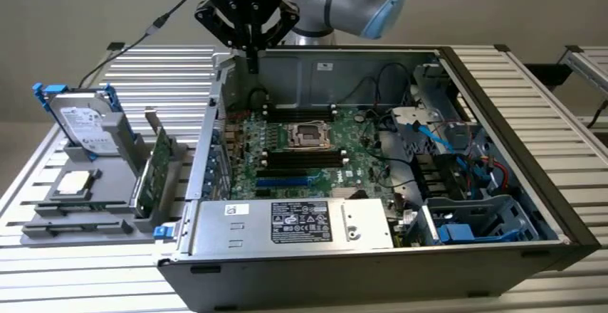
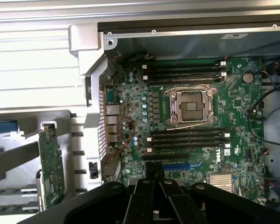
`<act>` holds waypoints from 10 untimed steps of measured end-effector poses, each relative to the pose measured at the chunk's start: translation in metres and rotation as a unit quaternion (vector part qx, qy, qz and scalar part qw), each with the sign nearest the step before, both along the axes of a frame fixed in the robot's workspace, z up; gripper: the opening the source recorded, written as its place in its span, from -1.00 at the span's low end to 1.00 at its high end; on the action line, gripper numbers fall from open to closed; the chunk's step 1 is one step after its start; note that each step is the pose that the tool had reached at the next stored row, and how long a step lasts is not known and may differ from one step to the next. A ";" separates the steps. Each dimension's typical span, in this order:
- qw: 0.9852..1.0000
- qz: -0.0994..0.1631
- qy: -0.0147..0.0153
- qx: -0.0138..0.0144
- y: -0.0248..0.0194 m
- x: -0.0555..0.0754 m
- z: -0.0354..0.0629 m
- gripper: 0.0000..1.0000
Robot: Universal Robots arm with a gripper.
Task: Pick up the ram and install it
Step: 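Reach for the ram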
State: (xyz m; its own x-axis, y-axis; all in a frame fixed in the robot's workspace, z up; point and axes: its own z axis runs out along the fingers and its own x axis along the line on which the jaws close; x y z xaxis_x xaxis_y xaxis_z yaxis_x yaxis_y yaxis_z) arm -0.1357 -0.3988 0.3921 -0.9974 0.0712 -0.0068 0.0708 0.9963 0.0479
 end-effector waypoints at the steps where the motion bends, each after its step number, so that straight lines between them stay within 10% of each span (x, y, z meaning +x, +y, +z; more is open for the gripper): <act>1: 1.000 0.000 0.002 0.000 0.0000 -0.004 -0.0002 -0.79; 5: 1.000 0.000 0.008 0.000 0.0000 -0.022 -0.0016 -0.79; 10: 1.000 0.000 0.009 0.000 -0.0003 -0.045 -0.0044 -0.79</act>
State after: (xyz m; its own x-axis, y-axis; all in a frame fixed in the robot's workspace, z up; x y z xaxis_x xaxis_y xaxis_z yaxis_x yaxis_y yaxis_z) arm -0.1803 -0.3992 0.3877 -0.9974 0.0711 0.0108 0.0715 0.9963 0.0467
